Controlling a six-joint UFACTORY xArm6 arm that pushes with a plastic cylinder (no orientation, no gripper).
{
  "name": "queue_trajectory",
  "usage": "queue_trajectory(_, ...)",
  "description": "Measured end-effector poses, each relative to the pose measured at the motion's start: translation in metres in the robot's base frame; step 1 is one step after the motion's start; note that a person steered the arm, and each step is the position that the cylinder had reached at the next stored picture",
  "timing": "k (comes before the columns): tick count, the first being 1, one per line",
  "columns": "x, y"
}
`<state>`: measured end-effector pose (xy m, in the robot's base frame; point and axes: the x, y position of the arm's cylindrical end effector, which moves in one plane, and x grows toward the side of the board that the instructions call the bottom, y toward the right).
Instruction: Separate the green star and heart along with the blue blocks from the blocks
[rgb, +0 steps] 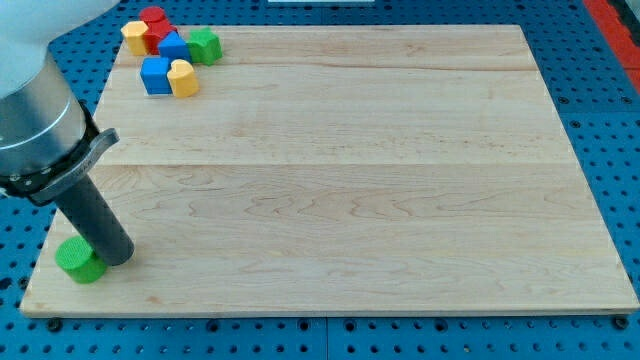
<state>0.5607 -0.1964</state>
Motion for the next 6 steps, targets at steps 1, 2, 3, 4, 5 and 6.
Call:
queue_trajectory(1,-0.056,0.078)
queue_trajectory(2,-0.154,0.138)
queue_trajectory(3,-0.261,0.15)
queue_trajectory(4,-0.339,0.144)
queue_trajectory(5,-0.369,0.112)
queue_trajectory(6,-0.362,0.05)
